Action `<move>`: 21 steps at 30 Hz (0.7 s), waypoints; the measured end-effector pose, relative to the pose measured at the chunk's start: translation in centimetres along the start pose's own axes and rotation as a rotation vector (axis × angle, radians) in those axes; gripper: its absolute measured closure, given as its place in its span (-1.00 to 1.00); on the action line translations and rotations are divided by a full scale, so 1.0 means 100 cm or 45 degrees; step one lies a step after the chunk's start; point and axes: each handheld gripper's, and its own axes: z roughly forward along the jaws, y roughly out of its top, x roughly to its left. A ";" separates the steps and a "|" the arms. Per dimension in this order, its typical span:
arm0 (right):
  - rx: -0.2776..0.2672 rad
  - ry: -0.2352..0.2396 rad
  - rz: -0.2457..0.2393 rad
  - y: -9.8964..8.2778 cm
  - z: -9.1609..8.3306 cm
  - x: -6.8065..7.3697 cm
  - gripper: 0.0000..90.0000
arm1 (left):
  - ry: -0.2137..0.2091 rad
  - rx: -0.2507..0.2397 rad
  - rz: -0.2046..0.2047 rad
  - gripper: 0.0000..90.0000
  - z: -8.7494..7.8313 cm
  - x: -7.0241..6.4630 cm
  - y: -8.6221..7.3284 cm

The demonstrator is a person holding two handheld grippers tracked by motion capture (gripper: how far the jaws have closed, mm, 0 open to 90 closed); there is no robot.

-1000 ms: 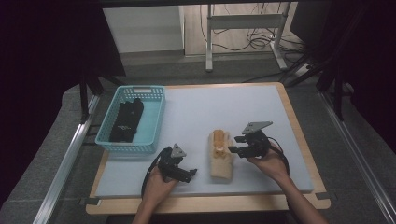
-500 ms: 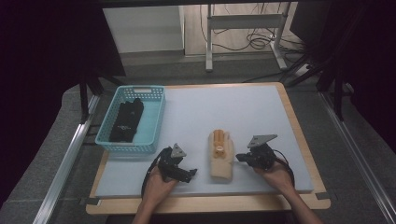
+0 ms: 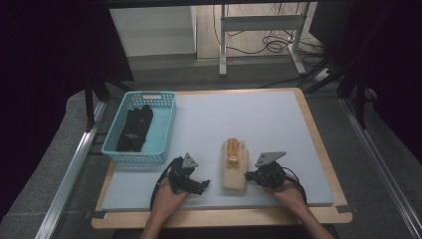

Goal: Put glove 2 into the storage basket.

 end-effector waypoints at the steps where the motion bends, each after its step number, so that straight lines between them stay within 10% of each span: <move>1: -0.003 0.004 0.001 0.001 0.002 0.001 0.97 | 0.009 0.002 -0.004 -0.96 -0.001 0.000 0.000; 21: -0.023 -0.009 -0.096 0.038 0.046 0.027 0.96 | 0.045 0.025 -0.037 -1.00 -0.011 0.012 -0.012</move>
